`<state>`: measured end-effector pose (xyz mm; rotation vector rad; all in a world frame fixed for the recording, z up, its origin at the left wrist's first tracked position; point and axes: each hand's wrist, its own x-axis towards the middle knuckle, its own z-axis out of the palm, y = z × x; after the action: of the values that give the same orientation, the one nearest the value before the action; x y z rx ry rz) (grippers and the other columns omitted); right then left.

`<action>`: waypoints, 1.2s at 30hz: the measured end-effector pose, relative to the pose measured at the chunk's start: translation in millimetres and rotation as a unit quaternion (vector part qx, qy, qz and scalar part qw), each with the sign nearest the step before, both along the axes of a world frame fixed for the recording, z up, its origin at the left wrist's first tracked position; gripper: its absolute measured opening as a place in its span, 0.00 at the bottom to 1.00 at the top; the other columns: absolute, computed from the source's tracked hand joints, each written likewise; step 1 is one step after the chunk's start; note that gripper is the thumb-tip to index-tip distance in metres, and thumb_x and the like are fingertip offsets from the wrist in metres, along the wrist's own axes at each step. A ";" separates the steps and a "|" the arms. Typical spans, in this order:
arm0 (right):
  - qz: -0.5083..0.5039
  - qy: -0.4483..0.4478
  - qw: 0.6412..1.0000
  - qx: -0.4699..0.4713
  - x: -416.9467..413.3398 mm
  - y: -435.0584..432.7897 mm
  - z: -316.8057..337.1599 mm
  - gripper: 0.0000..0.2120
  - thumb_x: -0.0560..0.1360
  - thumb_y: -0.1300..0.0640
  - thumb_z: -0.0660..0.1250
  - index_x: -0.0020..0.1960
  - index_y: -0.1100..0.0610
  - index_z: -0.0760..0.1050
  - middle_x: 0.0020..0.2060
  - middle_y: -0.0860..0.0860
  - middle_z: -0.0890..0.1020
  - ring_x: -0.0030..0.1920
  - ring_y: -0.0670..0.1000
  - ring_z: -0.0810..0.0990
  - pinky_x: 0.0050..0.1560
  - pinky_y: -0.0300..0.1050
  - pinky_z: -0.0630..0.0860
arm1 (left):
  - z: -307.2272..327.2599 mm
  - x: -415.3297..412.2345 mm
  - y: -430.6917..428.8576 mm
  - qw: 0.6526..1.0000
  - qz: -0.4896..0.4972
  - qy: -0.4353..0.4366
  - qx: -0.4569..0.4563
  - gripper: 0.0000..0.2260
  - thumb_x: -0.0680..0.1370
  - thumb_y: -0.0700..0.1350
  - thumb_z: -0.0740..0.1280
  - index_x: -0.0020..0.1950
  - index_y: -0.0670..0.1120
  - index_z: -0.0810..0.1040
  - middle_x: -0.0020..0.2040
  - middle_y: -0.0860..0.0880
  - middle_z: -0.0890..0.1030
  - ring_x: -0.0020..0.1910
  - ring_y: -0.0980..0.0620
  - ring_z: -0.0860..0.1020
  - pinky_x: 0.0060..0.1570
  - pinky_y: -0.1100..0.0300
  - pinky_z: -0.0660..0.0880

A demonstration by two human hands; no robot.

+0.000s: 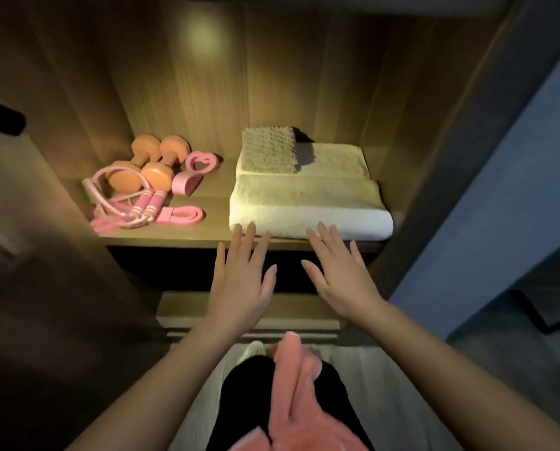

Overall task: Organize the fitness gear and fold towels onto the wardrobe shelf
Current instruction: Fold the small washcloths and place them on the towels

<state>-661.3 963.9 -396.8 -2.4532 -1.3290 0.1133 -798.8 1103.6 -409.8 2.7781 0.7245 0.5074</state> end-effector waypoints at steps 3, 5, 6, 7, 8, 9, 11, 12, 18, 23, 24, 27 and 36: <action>-0.001 0.021 1.000 -0.003 -35.6 -33.3 -17.4 0.29 0.82 0.41 0.48 0.79 0.47 0.46 0.79 0.47 0.46 0.78 0.48 0.40 0.76 0.55 0.42 | -23.6 -33.2 -30.2 1.000 0.006 0.001 -0.031 0.25 0.82 0.55 0.51 0.79 0.50 0.55 0.80 0.49 0.50 0.79 0.50 0.43 0.76 0.47 0.44; -0.003 0.038 0.999 -0.010 -54.8 -51.3 -30.9 0.28 0.82 0.42 0.48 0.79 0.47 0.45 0.79 0.46 0.46 0.78 0.47 0.40 0.76 0.54 0.42 | -39.4 -50.9 -45.8 0.999 0.008 0.004 -0.050 0.25 0.83 0.54 0.52 0.79 0.51 0.54 0.80 0.50 0.50 0.78 0.51 0.42 0.76 0.48 0.43; -0.007 0.048 0.999 -0.011 -62.2 -58.5 -38.3 0.28 0.82 0.42 0.48 0.79 0.46 0.45 0.79 0.46 0.46 0.78 0.47 0.39 0.76 0.54 0.42 | -47.3 -57.5 -53.0 0.998 0.013 0.003 -0.062 0.25 0.83 0.54 0.52 0.79 0.51 0.54 0.80 0.50 0.50 0.78 0.52 0.41 0.76 0.48 0.43; -0.013 0.061 0.998 -0.013 -68.9 -64.3 -45.8 0.28 0.82 0.42 0.48 0.79 0.46 0.45 0.79 0.46 0.46 0.78 0.46 0.39 0.76 0.54 0.42 | -54.5 -62.4 -60.5 0.997 0.020 0.005 -0.078 0.24 0.83 0.54 0.52 0.79 0.52 0.55 0.80 0.51 0.49 0.78 0.52 0.41 0.76 0.48 0.43; -0.019 0.077 0.997 -0.017 -75.2 -68.5 -53.0 0.28 0.82 0.42 0.48 0.79 0.46 0.45 0.79 0.45 0.46 0.78 0.46 0.39 0.76 0.54 0.42 | -61.2 -65.9 -67.3 0.995 0.027 0.010 -0.097 0.24 0.83 0.54 0.52 0.79 0.52 0.55 0.80 0.51 0.49 0.78 0.52 0.41 0.76 0.48 0.43; -0.026 0.095 0.995 -0.021 -81.4 -71.4 -60.5 0.28 0.82 0.42 0.47 0.79 0.46 0.46 0.79 0.45 0.46 0.78 0.46 0.39 0.76 0.55 0.43 | -67.8 -68.3 -73.6 0.993 0.033 0.019 -0.114 0.24 0.83 0.54 0.52 0.79 0.52 0.55 0.80 0.51 0.49 0.78 0.52 0.41 0.76 0.48 0.43; -0.043 0.122 0.991 -0.032 -93.2 -75.2 -76.7 0.27 0.82 0.41 0.47 0.79 0.46 0.47 0.79 0.45 0.47 0.78 0.47 0.41 0.75 0.55 0.44 | -81.2 -70.9 -85.4 0.988 0.044 0.039 -0.142 0.24 0.83 0.54 0.52 0.79 0.52 0.55 0.80 0.52 0.49 0.78 0.53 0.41 0.77 0.48 0.43; -0.052 0.134 0.989 -0.040 -98.5 -76.3 -84.8 0.27 0.82 0.42 0.48 0.79 0.46 0.48 0.79 0.46 0.48 0.78 0.47 0.42 0.75 0.54 0.44 | -87.6 -72.2 -90.9 0.985 0.047 0.048 -0.156 0.24 0.83 0.54 0.52 0.79 0.52 0.55 0.80 0.52 0.49 0.78 0.52 0.41 0.77 0.48 0.44; -0.089 0.190 0.974 -0.087 -118.1 -79.5 -122.3 0.25 0.83 0.47 0.48 0.79 0.47 0.51 0.78 0.49 0.55 0.77 0.50 0.52 0.76 0.54 0.53 | -115.7 -76.8 -107.8 0.969 0.039 0.135 -0.201 0.21 0.83 0.53 0.50 0.75 0.51 0.65 0.77 0.51 0.62 0.78 0.50 0.53 0.74 0.47 0.54; -0.126 0.187 0.973 -0.054 -122.7 -77.7 -132.0 0.20 0.81 0.52 0.54 0.72 0.51 0.66 0.70 0.50 0.69 0.68 0.51 0.67 0.68 0.48 0.66 | -119.1 -76.9 -103.5 0.961 0.022 0.178 -0.209 0.19 0.80 0.55 0.57 0.69 0.52 0.73 0.76 0.54 0.63 0.77 0.50 0.54 0.74 0.47 0.53; -0.129 0.184 0.973 -0.052 -123.0 -77.2 -132.7 0.19 0.80 0.53 0.56 0.70 0.52 0.69 0.67 0.51 0.72 0.66 0.52 0.69 0.66 0.47 0.67 | -119.7 -77.4 -102.8 0.961 0.022 0.178 -0.211 0.17 0.80 0.54 0.58 0.66 0.52 0.75 0.75 0.55 0.65 0.78 0.51 0.54 0.74 0.47 0.52; -0.150 0.189 0.970 -0.011 -123.3 -77.0 -133.6 0.12 0.77 0.58 0.59 0.58 0.55 0.76 0.55 0.51 0.78 0.57 0.52 0.75 0.58 0.47 0.72 | -118.0 -78.0 -104.4 0.962 0.031 0.101 -0.251 0.07 0.79 0.46 0.61 0.51 0.52 0.78 0.59 0.55 0.78 0.70 0.52 0.67 0.72 0.48 0.58; -0.198 0.294 0.921 0.161 -126.5 -84.9 -127.5 0.22 0.69 0.71 0.58 0.44 0.42 0.68 0.43 0.43 0.78 0.44 0.45 0.77 0.40 0.39 0.72 | -113.1 -88.0 -100.9 0.875 0.105 -0.105 -0.461 0.19 0.69 0.30 0.60 0.44 0.56 0.73 0.33 0.54 0.77 0.35 0.49 0.75 0.37 0.52 0.72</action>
<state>-787.8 879.1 -524.3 -2.1070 -0.5351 0.4485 -886.7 1002.7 -522.9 1.7389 0.9108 0.3525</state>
